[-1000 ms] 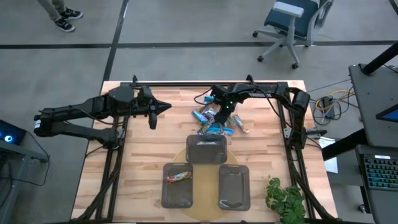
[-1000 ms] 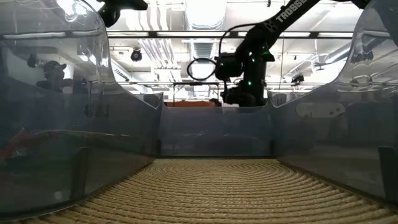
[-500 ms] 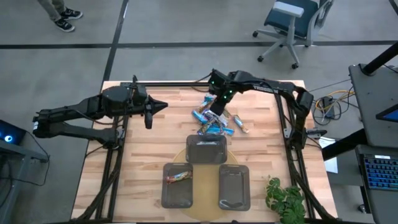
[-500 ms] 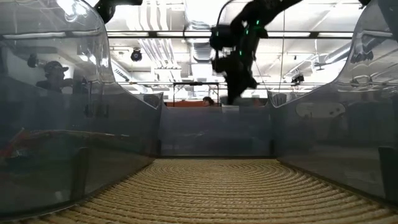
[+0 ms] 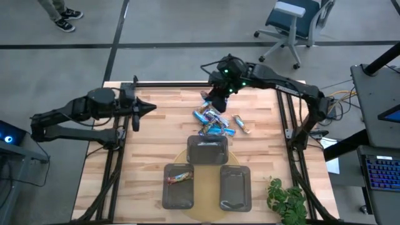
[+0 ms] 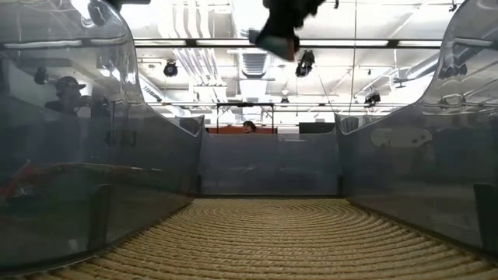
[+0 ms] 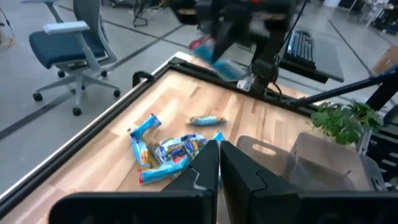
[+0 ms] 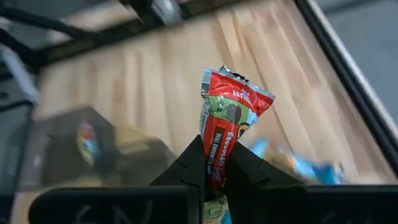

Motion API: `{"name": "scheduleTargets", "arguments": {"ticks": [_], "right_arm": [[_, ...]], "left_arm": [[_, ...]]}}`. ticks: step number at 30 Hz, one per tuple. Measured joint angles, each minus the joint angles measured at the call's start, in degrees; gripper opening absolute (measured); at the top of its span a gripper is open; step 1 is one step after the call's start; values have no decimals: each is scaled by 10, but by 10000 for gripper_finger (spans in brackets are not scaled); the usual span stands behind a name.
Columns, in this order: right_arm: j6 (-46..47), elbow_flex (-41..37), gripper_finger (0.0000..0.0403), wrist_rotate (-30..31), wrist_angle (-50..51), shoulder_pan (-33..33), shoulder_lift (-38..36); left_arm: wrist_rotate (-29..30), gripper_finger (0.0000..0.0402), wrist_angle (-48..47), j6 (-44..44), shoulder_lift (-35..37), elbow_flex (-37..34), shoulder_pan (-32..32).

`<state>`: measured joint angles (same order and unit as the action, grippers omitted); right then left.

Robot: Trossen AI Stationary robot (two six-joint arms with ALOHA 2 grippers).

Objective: Pick and place Granola Bars by type
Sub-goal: Put the red granola bar into the bottom left black bin

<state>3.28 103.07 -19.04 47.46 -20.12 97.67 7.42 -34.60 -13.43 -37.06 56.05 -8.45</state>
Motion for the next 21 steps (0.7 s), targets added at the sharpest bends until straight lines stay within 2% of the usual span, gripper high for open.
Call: {"name": "scheduleTargets", "arguments": {"ticks": [12,21], "right_arm": [[0,83,26,-11,-52,96,-10],[26,91,26,-10,-119,160,-10]], "left_arm": [[4,0,-22,0,44,-1,0],[4,0,-26,2,44,-1,0]]}}
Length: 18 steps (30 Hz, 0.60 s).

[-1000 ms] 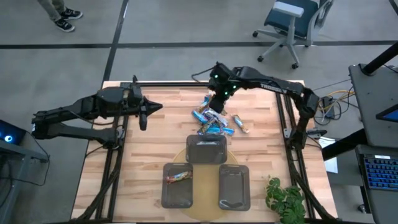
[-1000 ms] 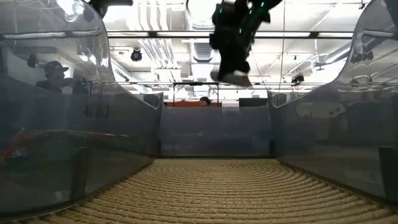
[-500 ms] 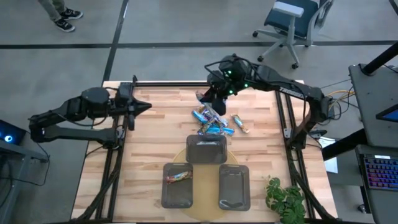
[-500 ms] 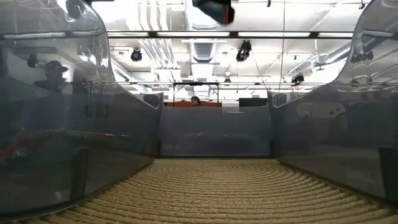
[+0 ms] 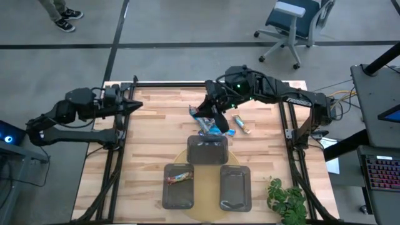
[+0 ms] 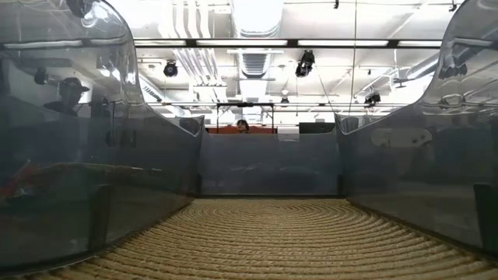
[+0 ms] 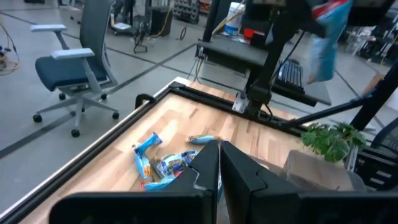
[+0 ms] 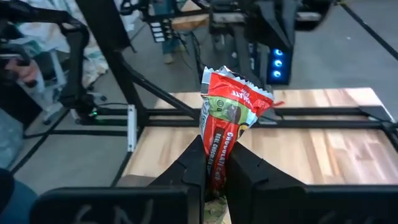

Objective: Pick and place Granola Bars by type
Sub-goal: Put the red granola bar into the bottom left black bin

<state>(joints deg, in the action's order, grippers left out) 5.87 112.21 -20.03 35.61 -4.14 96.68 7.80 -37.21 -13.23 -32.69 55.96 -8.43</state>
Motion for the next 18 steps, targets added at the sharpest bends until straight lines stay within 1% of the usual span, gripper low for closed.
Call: {"name": "scheduleTargets", "arguments": {"ticks": [8,12,18], "right_arm": [[12,-2,26,1,-25,43,16],[26,-8,26,2,-59,62,23],[30,-10,27,2,-77,81,40]], "left_arm": [[0,0,1,2,1,0,0],[0,0,0,2,0,0,0],[0,0,-3,2,0,0,0]]}}
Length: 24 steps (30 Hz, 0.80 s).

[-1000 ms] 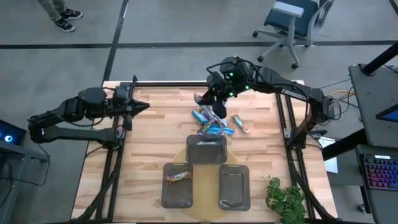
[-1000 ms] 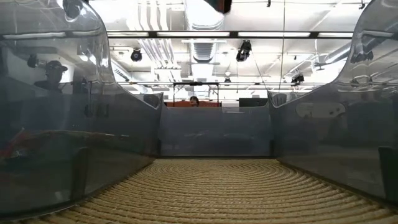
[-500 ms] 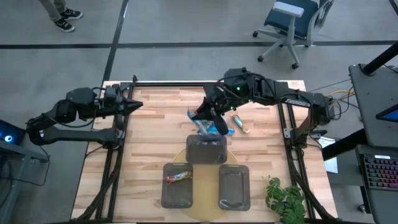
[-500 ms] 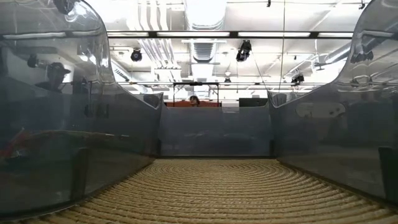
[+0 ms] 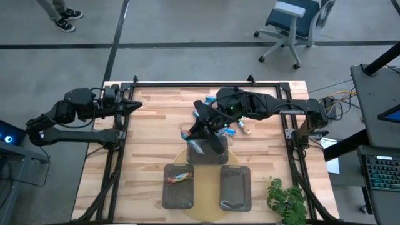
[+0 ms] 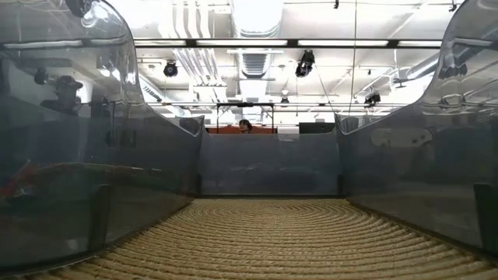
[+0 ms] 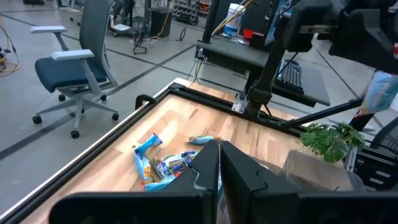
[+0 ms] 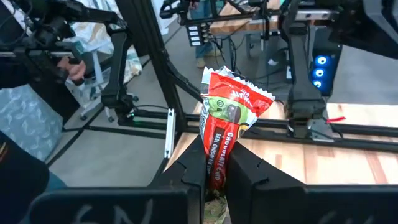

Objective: Pick and place Granola Bars by type
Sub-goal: Put the red granola bar into the bottom left black bin

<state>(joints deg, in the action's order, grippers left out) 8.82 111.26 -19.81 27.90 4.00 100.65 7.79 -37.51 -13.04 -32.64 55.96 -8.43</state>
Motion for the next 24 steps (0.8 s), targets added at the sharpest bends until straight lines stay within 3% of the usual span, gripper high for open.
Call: {"name": "scheduleTargets", "arguments": {"ticks": [24], "right_arm": [[2,-17,27,3,-33,20,18]], "left_arm": [[0,0,1,0,0,0,0]]}}
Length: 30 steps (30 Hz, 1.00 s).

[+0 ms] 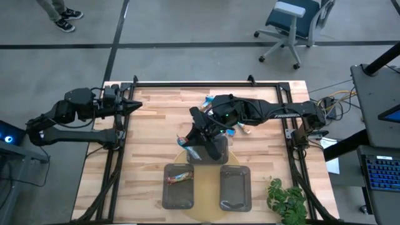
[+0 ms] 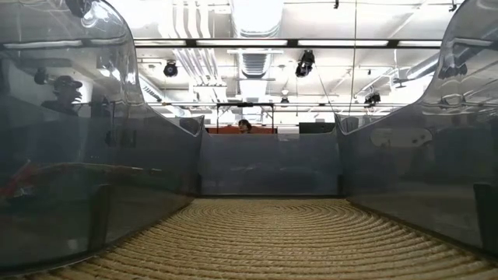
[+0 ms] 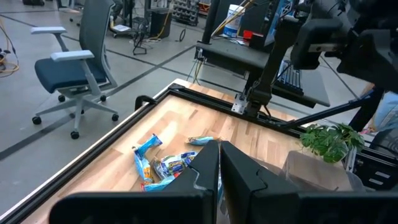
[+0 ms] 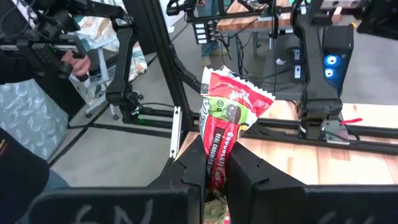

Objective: Pick and place Granola Bars by type
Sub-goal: Put the red granola bar into the bottom left black bin

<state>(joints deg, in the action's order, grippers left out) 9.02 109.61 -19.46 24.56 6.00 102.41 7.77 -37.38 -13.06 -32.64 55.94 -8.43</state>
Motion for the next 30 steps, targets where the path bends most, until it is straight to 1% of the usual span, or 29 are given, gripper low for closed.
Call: {"name": "scheduleTargets", "arguments": {"ticks": [8,15,22,27,30], "right_arm": [[1,-21,27,0,-3,7,12],[7,-21,27,-1,-28,14,62],[11,-21,27,-5,-28,15,109],[16,-21,27,-29,-30,18,148],[19,-21,27,-32,-31,20,169]], "left_arm": [[0,0,0,0,0,0,0],[0,0,0,0,0,0,0],[0,0,-2,0,0,0,0],[0,0,-7,0,0,0,0],[0,0,-12,0,0,0,0]]}}
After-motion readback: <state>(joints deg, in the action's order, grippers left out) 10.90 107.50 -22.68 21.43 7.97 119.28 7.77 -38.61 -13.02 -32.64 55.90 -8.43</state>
